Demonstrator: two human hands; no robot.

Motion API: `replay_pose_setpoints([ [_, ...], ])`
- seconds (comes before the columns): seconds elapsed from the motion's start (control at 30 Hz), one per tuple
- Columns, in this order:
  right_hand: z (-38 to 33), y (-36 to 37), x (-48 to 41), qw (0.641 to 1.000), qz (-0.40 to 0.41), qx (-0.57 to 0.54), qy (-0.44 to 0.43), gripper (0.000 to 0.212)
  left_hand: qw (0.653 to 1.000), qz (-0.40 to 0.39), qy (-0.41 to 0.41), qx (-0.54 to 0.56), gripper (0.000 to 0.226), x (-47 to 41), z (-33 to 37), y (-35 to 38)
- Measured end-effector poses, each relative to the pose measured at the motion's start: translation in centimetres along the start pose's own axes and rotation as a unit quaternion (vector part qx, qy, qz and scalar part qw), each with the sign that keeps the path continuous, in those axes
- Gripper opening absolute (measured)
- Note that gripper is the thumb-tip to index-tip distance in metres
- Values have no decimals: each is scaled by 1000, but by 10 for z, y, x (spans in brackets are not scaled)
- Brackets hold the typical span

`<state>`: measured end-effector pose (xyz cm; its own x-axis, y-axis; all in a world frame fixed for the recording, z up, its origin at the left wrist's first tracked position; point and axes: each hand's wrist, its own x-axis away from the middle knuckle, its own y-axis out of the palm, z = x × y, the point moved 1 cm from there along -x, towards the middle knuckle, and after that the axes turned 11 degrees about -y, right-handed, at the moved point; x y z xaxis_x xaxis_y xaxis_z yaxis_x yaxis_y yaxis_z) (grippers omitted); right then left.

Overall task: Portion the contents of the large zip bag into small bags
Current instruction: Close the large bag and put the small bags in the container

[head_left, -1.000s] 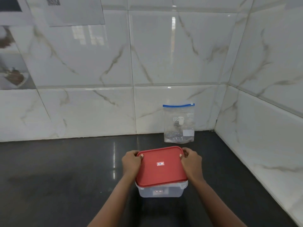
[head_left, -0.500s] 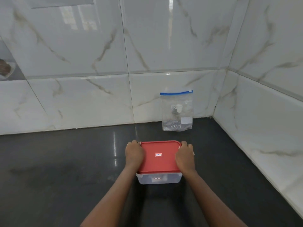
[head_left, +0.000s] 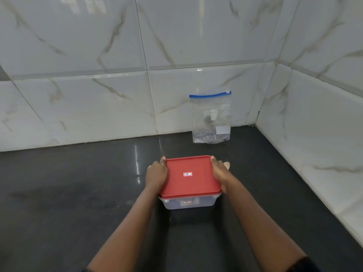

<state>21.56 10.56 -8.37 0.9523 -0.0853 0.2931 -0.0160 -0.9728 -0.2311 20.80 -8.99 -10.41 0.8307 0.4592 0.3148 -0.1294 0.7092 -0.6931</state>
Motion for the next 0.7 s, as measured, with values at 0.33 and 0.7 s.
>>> replay_pose_setpoints([
  [0.33, -3, 0, 0, 1000, 4, -22, 0, 52, 998, -28, -27, 46, 57, -13, -6, 2],
  [0.7, 16, -3, 9, 983, 57, 168, -37, 52, 999, 33, -43, -8, 64, 9, -2, -4],
])
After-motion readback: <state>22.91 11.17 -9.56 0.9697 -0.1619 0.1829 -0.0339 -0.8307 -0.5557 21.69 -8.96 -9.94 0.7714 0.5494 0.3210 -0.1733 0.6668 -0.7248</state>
